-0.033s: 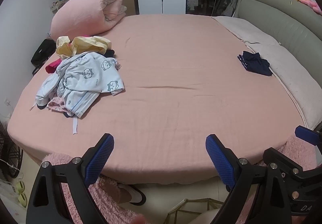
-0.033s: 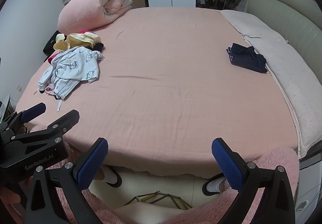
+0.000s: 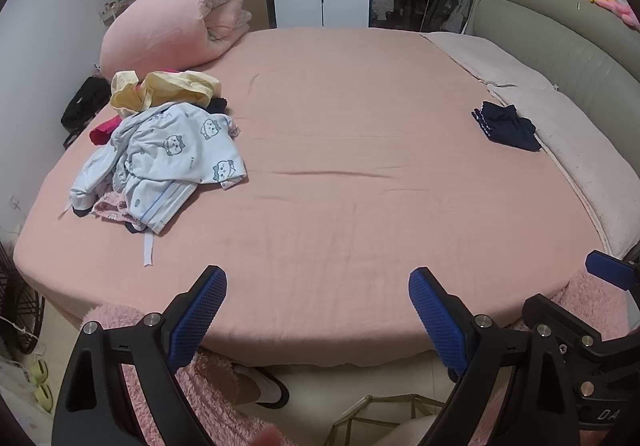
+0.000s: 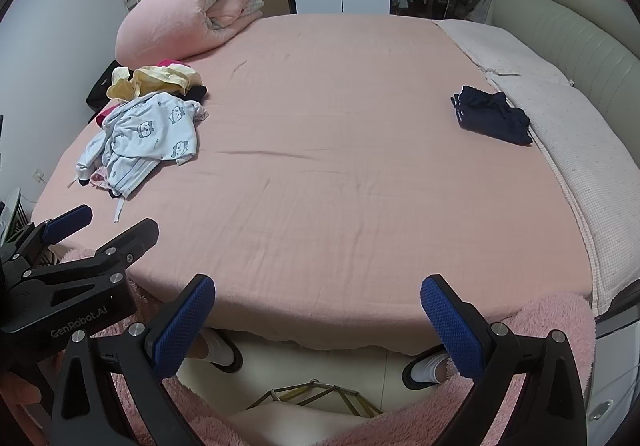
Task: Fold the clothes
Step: 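Move both tools toward the clothes pile on the bed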
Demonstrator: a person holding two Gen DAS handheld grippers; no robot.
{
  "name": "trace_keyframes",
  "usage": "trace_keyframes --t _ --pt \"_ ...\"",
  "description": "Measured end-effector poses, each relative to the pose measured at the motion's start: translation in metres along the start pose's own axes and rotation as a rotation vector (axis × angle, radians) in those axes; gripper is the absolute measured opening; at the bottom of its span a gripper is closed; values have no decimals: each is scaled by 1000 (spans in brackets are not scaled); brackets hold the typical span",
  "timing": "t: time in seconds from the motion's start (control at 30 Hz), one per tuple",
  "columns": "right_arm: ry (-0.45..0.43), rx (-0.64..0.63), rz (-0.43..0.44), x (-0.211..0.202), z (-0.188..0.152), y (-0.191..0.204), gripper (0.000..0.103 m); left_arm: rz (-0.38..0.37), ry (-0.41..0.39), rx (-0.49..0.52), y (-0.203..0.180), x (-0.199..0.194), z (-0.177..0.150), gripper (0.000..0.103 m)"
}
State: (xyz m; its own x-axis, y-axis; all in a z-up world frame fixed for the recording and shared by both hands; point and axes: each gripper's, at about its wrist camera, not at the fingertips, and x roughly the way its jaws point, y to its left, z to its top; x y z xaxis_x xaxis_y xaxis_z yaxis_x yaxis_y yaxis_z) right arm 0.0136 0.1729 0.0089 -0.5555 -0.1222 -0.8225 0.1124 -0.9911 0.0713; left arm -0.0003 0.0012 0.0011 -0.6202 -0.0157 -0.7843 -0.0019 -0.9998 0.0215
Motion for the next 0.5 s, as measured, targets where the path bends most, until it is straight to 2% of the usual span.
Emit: trace_keyframes --t 0.07,0.13,0.27,0.4,0.5 --pt "1 -9 19 -1 3 2 103 -18 -2 0 -6 -1 4 93" --pt "1 -18 39 -1 6 4 103 -83 18 -29 -2 3 4 93" --pt "-3 -42 77 -3 13 9 103 -163 45 -44 7 8 2 93" --pt "-91 -181 87 -20 28 29 103 -151 47 -38 22 12 18 93" --pt "-68 -251 127 -12 59 40 103 -153 35 -84 54 16 35 93"
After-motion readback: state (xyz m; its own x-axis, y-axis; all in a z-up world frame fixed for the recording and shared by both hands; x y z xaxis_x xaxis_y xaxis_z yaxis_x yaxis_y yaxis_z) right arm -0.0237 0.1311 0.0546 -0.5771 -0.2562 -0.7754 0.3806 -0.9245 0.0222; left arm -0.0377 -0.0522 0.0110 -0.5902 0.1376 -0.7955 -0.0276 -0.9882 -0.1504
